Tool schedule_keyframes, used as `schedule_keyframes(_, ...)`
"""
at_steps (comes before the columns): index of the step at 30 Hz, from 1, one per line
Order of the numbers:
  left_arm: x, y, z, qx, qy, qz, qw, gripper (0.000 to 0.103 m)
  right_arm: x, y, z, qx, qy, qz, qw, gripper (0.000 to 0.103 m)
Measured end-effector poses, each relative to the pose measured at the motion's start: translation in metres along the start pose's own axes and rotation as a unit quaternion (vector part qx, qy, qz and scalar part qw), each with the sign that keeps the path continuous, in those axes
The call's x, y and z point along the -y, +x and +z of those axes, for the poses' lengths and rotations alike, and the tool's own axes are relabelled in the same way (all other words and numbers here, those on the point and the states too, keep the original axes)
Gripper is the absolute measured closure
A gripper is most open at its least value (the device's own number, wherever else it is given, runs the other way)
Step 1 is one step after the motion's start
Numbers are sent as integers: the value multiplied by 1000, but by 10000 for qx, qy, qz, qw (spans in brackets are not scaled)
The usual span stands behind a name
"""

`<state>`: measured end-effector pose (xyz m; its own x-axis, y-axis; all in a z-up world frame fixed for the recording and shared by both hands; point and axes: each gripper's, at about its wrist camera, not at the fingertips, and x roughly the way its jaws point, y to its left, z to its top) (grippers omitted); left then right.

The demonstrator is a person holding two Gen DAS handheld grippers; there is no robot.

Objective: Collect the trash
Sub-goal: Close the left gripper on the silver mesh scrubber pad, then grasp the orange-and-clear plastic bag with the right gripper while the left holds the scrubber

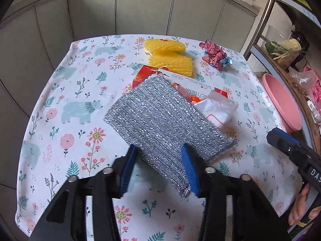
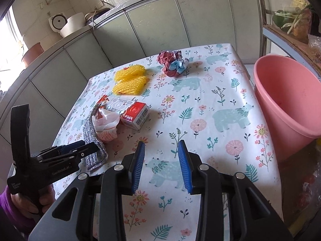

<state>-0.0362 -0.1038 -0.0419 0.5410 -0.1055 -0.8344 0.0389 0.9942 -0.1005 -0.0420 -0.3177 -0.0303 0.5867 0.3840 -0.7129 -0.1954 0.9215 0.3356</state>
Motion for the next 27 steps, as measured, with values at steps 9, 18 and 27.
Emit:
schedule_keyframes(9, -15, -5, 2, 64, -160, -204, 9996, 95, -10, 8, 3, -91, -162, 115, 9998, 68)
schedule_keyframes(18, -54, -23, 11, 337, -479, -103, 9982, 96, -30, 16, 8, -194, -389, 338, 9985, 68)
schedule_keyframes(27, -80, -27, 9, 408, -632, -68, 9971, 96, -60, 32, 16, -332, -622, 595, 9957, 68)
